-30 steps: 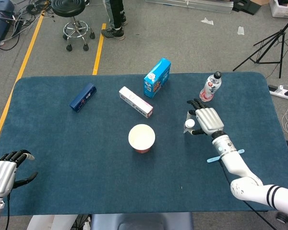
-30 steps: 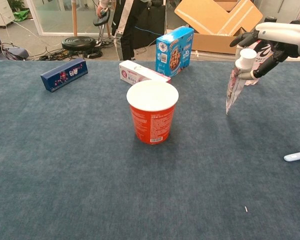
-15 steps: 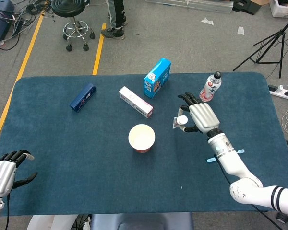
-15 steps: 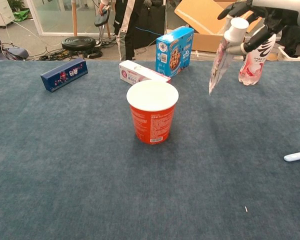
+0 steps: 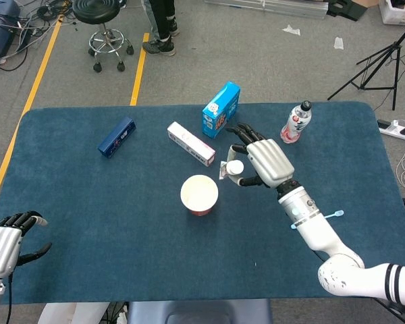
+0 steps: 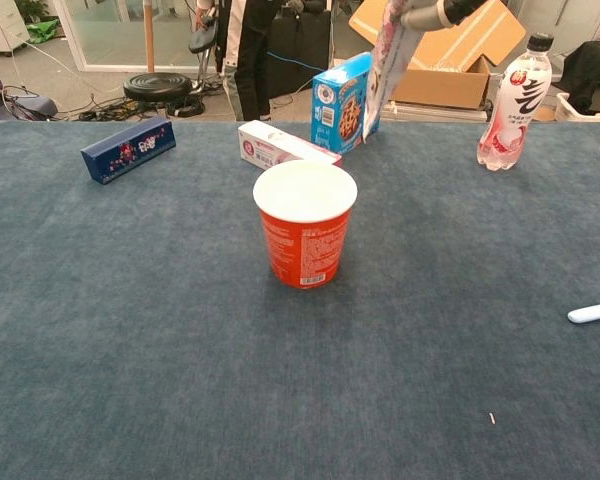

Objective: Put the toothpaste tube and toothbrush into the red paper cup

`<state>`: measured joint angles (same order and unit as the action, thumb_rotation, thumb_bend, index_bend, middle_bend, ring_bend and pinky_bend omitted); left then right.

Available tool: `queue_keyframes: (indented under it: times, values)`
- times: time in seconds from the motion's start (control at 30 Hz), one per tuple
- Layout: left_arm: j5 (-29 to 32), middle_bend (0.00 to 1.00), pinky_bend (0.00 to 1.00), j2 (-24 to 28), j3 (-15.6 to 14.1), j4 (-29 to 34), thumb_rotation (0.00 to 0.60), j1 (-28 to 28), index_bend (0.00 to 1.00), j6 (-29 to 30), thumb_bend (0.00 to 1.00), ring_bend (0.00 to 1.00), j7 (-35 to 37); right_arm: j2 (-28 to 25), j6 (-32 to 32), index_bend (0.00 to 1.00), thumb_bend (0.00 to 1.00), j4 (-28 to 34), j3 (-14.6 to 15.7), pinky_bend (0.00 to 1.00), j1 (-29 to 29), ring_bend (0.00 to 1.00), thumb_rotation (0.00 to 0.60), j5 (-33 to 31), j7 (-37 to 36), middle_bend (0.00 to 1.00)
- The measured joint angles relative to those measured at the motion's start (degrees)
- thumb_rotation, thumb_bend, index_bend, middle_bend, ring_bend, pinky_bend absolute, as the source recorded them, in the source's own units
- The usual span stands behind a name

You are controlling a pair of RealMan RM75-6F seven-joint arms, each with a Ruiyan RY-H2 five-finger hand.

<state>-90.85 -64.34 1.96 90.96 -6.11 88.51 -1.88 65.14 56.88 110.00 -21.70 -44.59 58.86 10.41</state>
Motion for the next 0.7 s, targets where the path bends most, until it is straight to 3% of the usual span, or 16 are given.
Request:
queue_keyframes:
  times: [0.7]
  values:
    - [-1.0,0.37,0.42,0.9,-0.3,0.8,0.6,0.7,0.44,1.3,0.15,0.37,0.7,6.0,-1.7,0.69,0.22,-1.0,3.0,0.23,-5.1,0.0,0.6,-2.9,3.4,0.16]
